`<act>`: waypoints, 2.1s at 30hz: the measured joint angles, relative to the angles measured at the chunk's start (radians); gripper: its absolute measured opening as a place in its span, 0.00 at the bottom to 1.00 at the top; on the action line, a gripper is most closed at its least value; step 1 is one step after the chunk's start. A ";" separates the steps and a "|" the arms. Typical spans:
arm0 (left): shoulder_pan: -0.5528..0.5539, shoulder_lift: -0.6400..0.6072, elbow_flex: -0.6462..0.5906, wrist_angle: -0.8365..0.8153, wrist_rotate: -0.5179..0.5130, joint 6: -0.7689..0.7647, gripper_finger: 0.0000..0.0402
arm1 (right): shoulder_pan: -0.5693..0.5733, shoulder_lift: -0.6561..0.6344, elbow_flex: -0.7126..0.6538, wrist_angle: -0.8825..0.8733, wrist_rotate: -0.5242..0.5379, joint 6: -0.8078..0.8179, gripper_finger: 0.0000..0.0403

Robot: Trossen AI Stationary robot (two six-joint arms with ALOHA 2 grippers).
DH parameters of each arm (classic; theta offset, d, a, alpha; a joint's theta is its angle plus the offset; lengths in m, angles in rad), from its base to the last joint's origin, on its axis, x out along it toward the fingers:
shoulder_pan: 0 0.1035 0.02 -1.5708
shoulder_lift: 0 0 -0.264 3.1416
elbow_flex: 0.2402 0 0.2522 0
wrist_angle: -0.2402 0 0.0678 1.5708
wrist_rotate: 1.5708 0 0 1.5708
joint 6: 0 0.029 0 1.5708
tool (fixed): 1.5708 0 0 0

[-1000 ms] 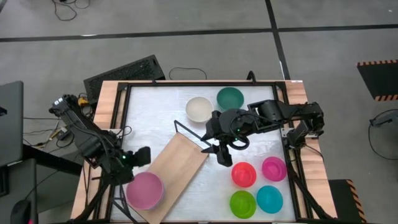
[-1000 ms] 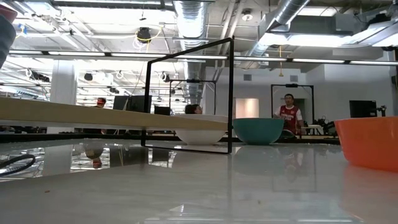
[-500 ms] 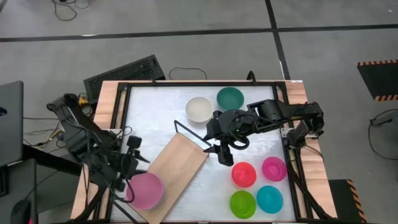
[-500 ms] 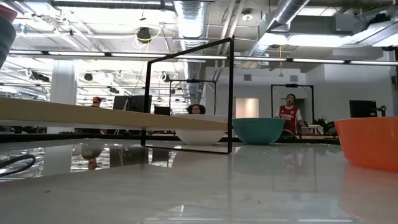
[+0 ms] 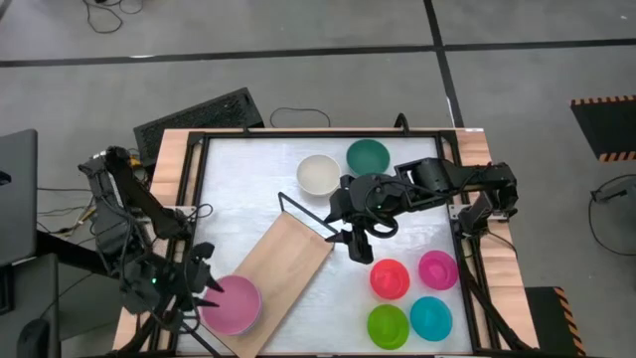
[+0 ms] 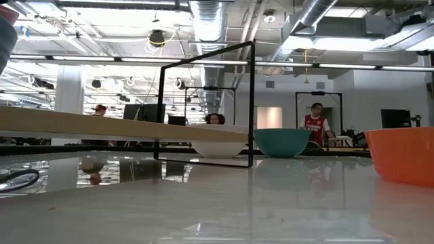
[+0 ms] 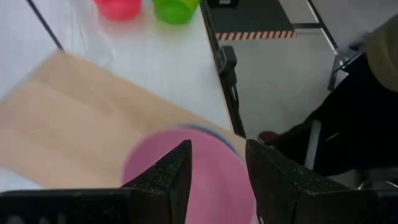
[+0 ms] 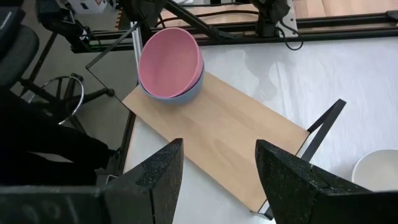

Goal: Place and stack bowls onto a shelf
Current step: Stack the big pink bowl on the big blue bowl on the shelf

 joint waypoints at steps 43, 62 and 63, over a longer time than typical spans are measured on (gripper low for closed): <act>-0.212 -0.317 -0.699 0.599 -0.253 -0.170 0.33 | -0.013 0.000 0.000 0.000 0.002 0.010 0.56; -0.214 -0.259 -0.698 0.609 -0.271 -0.166 0.33 | -0.012 0.000 0.000 0.000 0.002 0.009 0.56; -0.213 -0.258 -0.698 0.607 -0.272 -0.164 0.33 | -0.012 0.000 0.000 0.000 0.002 0.009 0.56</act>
